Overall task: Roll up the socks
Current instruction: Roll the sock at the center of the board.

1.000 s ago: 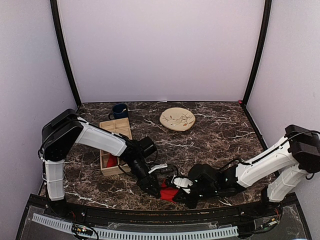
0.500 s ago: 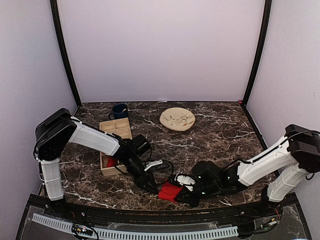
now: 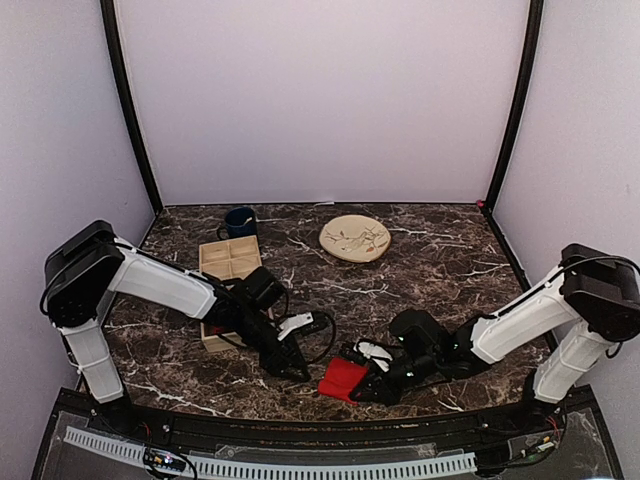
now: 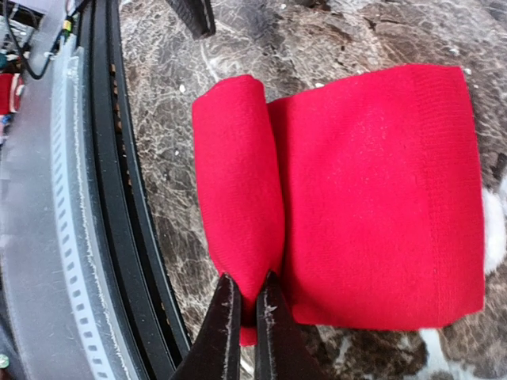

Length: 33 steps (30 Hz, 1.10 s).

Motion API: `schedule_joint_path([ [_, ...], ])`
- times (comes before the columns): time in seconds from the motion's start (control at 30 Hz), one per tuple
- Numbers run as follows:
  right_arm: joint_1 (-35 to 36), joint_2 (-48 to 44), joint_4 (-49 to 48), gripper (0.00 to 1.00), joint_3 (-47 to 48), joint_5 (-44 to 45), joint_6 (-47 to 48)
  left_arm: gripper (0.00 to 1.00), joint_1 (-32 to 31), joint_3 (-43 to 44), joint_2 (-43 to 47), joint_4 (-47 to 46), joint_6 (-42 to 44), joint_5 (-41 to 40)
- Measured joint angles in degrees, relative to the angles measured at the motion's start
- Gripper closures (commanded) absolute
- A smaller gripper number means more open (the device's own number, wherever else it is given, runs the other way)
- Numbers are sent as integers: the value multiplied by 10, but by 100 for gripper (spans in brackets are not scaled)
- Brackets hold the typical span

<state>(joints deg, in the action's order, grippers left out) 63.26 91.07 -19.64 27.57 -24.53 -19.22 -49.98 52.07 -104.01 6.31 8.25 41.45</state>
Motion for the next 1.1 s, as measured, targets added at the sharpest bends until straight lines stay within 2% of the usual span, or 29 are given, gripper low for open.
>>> schedule_joint_path([
  [0.2,-30,33,-38,100,0,-70,-21,48,-1,-57,58,-77,-17,-30],
  [0.43,-60,56,-61,100,0,-135,-51,46,-32,-65,88,-130,-11,-61],
  [0.7,-82,68,-75,100,-6,-186,-95,45,-76,-65,88,-132,20,-97],
  [1.1,-90,80,-83,100,-6,-226,-138,45,-110,-44,84,-113,71,-134],
])
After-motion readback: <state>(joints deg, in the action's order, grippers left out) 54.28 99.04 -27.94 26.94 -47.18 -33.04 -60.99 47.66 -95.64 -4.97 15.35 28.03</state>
